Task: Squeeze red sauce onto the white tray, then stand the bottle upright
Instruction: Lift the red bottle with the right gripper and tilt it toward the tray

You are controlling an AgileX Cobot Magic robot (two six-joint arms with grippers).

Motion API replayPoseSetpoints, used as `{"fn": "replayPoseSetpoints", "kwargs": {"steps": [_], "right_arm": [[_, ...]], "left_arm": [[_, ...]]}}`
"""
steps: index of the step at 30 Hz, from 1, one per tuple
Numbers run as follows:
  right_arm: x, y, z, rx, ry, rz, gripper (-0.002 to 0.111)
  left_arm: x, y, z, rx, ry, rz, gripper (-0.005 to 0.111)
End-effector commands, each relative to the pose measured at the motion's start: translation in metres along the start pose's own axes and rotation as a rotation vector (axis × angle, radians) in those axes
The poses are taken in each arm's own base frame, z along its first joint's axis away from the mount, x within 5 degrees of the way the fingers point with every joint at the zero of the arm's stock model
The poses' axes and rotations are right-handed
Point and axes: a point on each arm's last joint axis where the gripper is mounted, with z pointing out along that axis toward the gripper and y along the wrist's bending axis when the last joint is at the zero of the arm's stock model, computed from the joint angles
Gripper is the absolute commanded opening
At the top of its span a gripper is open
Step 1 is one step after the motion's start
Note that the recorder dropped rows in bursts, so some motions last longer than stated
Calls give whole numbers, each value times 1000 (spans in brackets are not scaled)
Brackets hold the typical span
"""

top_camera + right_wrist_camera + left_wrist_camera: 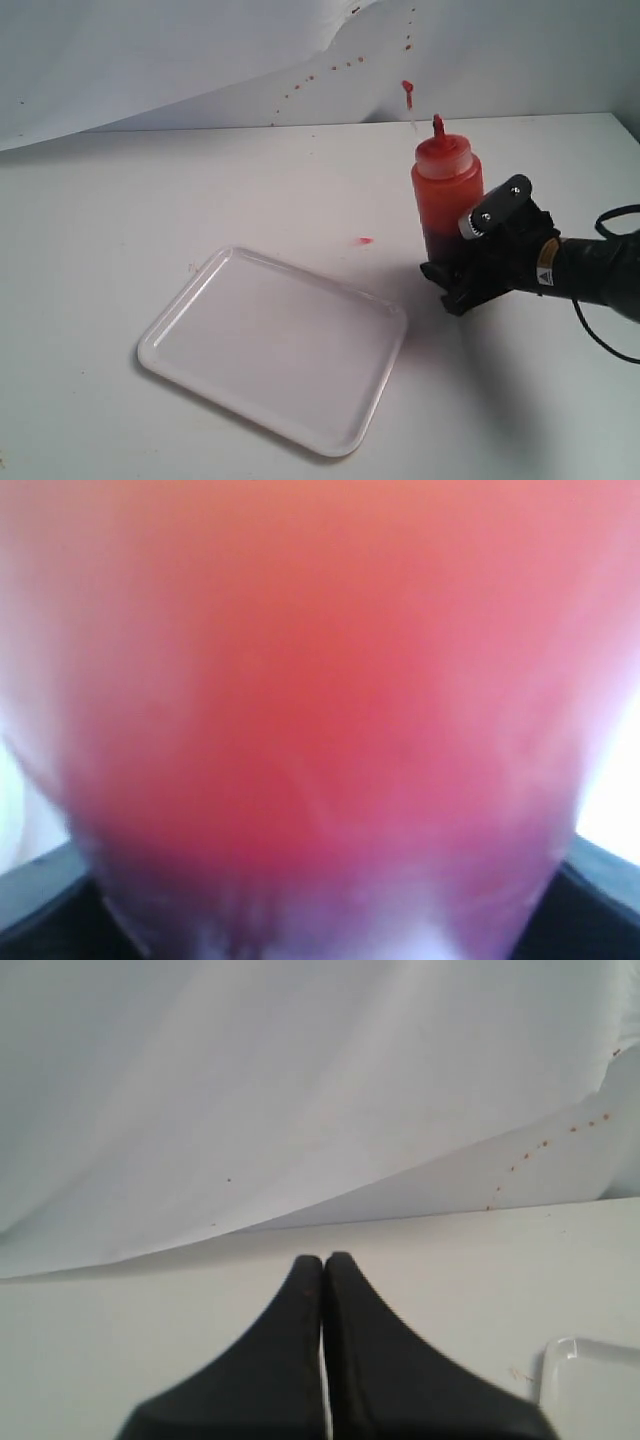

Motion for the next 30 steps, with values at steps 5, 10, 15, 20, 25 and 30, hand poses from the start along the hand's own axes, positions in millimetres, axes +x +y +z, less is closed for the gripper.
{"fn": "replayPoseSetpoints", "kwargs": {"steps": [5, 10, 15, 20, 25, 30], "right_arm": [[-58, 18, -32, -29, -105, -165, 0], [-75, 21, -52, 53, -25, -216, 0], [-90, 35, -64, 82, 11, -279, 0], [-97, 50, -74, 108, 85, -383, 0], [-97, 61, -79, 130, 181, -478, 0], [-100, 72, -82, 155, 272, -606, 0]], "left_arm": [[-6, 0, 0, 10, -80, -78, 0], [-11, 0, -1, 23, -137, -254, 0], [-12, 0, -1, 30, -147, -344, 0], [-18, 0, -2, 40, -213, -343, 0], [-24, 0, -3, 48, -275, -342, 0], [-23, 0, -3, 47, -263, -343, 0]]}}
